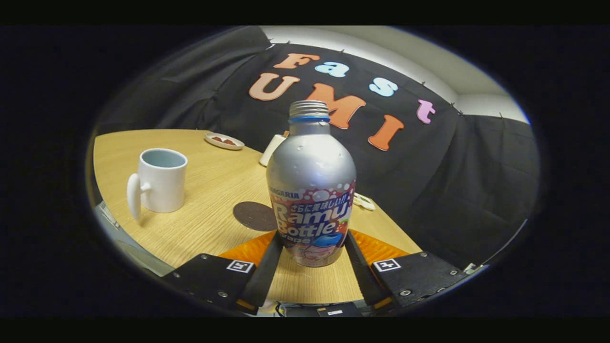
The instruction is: Take the bottle from table, then pour the juice into the cup, finally place the bottle on the coaster
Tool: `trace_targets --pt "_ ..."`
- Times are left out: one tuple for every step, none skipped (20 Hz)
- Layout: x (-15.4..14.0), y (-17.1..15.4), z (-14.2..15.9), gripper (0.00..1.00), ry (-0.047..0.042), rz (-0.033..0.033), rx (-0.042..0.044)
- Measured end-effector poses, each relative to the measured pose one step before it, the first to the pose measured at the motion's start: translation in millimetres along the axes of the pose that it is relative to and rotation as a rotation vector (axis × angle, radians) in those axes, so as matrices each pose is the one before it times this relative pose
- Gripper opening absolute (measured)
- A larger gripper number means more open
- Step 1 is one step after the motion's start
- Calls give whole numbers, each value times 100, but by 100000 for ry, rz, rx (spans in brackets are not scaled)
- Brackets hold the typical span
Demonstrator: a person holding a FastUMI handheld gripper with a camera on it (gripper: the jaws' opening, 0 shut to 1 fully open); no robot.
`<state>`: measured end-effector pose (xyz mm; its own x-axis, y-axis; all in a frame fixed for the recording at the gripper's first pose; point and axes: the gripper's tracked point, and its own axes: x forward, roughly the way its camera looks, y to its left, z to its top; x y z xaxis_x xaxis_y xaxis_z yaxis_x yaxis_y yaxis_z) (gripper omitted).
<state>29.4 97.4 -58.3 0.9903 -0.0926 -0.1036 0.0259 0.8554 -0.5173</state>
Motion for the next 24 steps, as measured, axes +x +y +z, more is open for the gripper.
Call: trace_targets --pt "-63 519 314 76 -138 -120 -4321" --pt "19 280 299 76 -379 -671 -3932" --pt "-83 110 502 76 -954 -895 -3755" --pt "-46 11 566 76 -923 -879 -3482" --pt "-125 -21 625 76 -1221 -1076 -3047" --pt "38 -145 477 76 -1158 -839 -3061" --pt "-83 -167 536 76 -948 -990 -2969" --pt "23 -12 277 76 -763 -734 -2930" --pt "-32 36 347 76 -613 -357 -2799" --pt "82 23 201 76 -555 -35 -2625" --pt "66 -77 120 76 -450 -221 -2554" --pt "-163 45 352 76 -545 214 -2945" --pt "-76 -16 127 75 -467 -647 -2850" --pt "-44 -162 99 75 -688 -793 -3094" --pt "-2 -174 156 75 -318 -819 -3188" --pt "11 -184 46 75 -395 -890 -3003" --pt "62 -7 210 75 -491 -551 -2726" --pt "-29 -36 193 75 -609 -399 -2330" --pt "-168 -135 119 75 -638 -568 -2248" --pt "-38 -133 145 75 -645 -720 -2432" --pt "19 -254 137 75 -607 -930 -2771" --pt "16 -120 267 75 -609 -824 -3003" --pt "60 -134 143 75 -659 -778 -2911" --pt "47 -127 103 75 -633 -556 -2761"
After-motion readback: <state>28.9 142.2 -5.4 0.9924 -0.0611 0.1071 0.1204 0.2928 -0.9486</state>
